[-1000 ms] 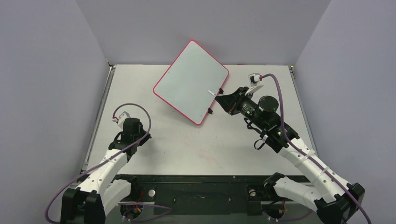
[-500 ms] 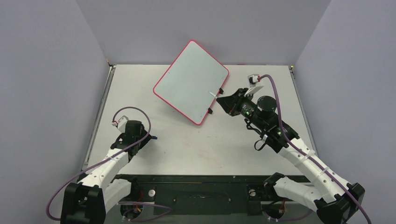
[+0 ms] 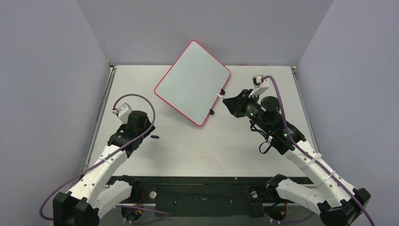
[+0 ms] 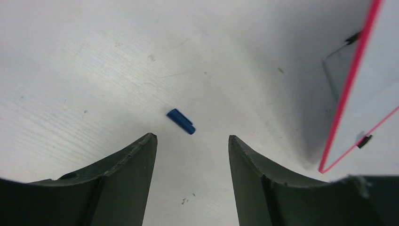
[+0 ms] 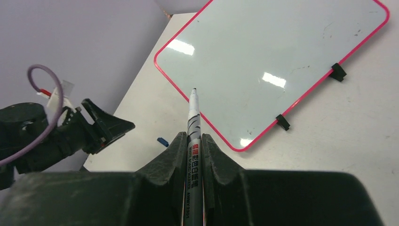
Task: Write a sentence on the whiteboard
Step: Place the pen cap at the center of the board, then adjust the whiteboard at the center of the board.
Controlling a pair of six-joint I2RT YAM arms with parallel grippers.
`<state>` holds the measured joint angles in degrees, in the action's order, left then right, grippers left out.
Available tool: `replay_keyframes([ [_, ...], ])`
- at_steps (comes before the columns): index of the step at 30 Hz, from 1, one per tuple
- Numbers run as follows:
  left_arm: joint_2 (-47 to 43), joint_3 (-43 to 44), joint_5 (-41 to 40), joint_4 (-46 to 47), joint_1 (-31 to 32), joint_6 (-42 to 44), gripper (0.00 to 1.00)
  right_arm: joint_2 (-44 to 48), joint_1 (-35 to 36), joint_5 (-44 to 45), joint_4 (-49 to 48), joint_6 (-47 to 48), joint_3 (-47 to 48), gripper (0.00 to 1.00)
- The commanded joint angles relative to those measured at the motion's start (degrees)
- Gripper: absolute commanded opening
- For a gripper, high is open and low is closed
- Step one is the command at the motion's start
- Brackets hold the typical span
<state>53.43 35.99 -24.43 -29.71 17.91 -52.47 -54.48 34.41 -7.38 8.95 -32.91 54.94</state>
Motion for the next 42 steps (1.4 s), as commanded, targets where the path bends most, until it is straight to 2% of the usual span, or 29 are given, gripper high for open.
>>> replay_keyframes([
  [1, 0.0, 9.7, -9.3, -5.8, 8.0, 2.0, 0.54, 1.9, -0.6, 6.2, 3.9, 2.6, 6.1, 0.00],
  [8, 9.4, 17.9, -12.9, -2.2, 21.9, 1.6, 0.50, 1.6, -1.0, 15.4, 10.0, 1.2, 12.5, 0.00],
  [13, 19.8, 22.9, -10.1, 4.5, 25.6, 1.0, 0.48, 0.6, -1.3, 23.7, 13.6, -0.2, 16.8, 0.00],
  [20, 36.4, 33.9, -6.0, 10.4, 28.8, -0.5, 0.46, 0.5, -1.7, 26.4, 16.1, 0.3, 20.0, 0.00],
  [29, 55.1, 50.8, -5.2, 6.6, 31.1, -5.6, 0.45, 2.6, -2.3, 28.1, 17.5, 1.7, 19.8, 0.00],
  [42, 73.0, 70.9, -14.1, -4.9, 33.8, -12.3, 0.42, 5.0, -3.1, 28.3, 18.9, 2.6, 19.5, 0.00],
])
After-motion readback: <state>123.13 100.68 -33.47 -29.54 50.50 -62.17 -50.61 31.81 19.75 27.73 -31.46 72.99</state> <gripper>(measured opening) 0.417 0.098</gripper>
